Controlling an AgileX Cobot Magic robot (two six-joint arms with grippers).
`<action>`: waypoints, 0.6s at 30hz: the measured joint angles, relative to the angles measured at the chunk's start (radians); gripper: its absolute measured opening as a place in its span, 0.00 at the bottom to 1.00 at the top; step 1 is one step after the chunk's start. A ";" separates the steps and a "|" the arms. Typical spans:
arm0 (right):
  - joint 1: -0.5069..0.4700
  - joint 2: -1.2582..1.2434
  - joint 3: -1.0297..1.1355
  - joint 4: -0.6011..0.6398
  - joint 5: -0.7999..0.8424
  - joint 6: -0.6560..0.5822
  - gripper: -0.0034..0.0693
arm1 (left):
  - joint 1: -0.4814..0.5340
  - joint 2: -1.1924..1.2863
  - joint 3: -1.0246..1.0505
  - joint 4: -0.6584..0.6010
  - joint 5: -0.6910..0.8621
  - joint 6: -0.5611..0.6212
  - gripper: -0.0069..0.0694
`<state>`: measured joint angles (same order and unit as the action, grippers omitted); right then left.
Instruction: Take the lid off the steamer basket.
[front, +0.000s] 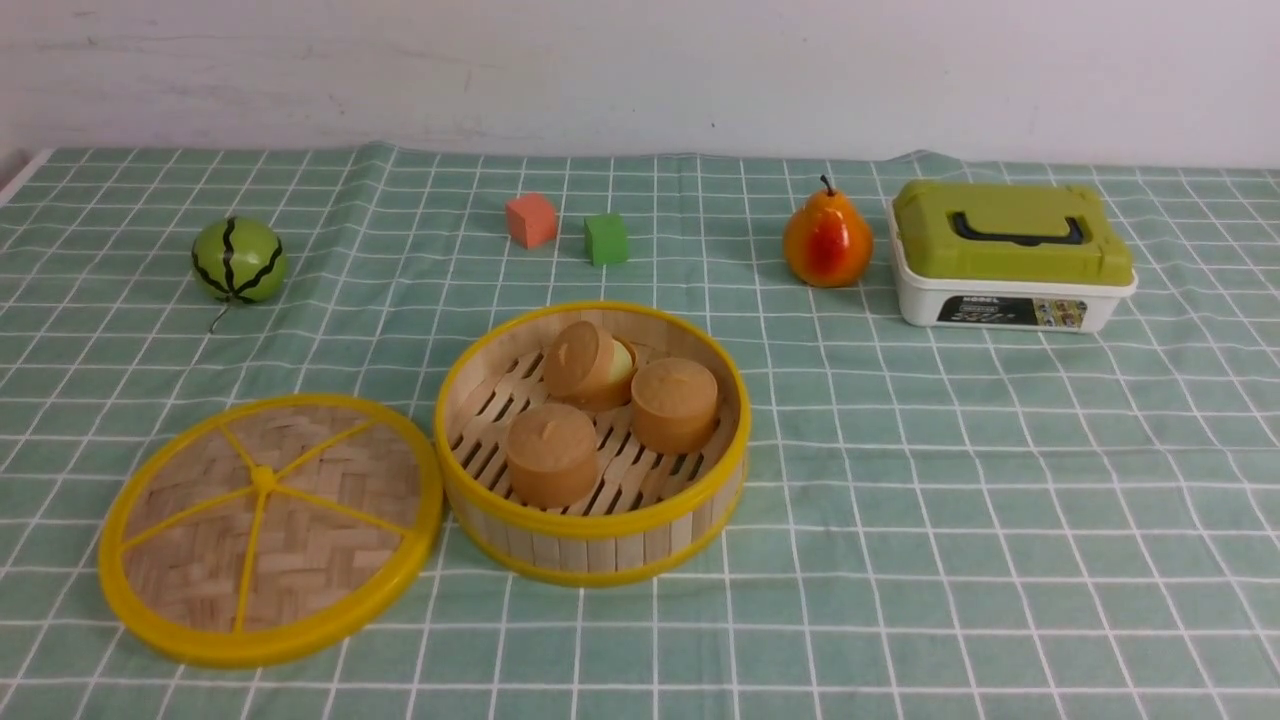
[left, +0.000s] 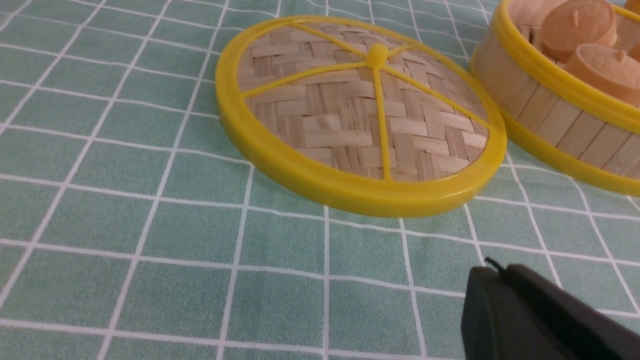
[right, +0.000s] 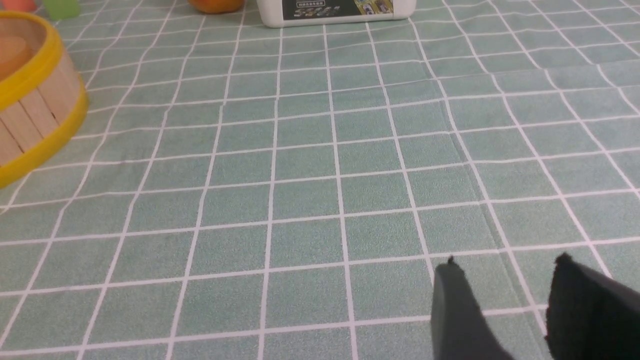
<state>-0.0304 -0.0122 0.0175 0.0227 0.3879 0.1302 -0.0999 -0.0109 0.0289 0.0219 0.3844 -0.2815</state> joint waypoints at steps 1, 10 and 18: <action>0.000 0.000 0.000 0.000 0.000 0.000 0.38 | 0.000 0.000 0.000 0.000 0.000 0.000 0.09; 0.000 0.000 0.000 0.000 0.000 0.000 0.38 | 0.000 0.000 0.000 0.000 0.000 0.000 0.10; 0.000 0.000 0.000 0.000 0.000 0.000 0.38 | 0.000 0.000 0.000 0.000 0.000 0.000 0.10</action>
<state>-0.0304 -0.0122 0.0175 0.0227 0.3879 0.1302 -0.0999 -0.0109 0.0289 0.0219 0.3844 -0.2815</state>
